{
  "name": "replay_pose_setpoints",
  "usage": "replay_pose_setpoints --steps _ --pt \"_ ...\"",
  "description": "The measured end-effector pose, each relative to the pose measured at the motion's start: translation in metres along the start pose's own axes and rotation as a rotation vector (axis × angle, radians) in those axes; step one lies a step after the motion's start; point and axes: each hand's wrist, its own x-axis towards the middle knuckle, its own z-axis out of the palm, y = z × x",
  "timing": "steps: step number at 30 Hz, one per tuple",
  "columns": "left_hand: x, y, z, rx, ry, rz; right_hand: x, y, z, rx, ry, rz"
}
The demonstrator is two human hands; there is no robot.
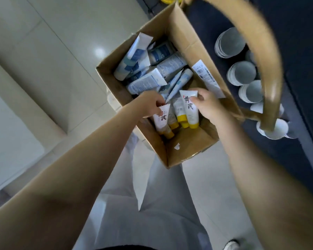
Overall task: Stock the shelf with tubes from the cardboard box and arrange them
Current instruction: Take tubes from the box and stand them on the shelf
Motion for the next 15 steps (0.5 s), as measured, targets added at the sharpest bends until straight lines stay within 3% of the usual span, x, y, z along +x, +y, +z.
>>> replay_pose_setpoints --steps 4,8,15 --pt "-0.064 0.026 -0.039 -0.059 0.107 0.073 -0.084 -0.031 -0.016 0.131 0.303 -0.064" --pt "-0.131 0.066 -0.075 -0.095 0.291 0.184 -0.180 -0.062 -0.038 0.551 0.582 -0.169" --pt "-0.223 0.173 -0.106 -0.164 0.416 0.619 -0.327 -0.098 -0.103 0.715 0.994 -0.386"
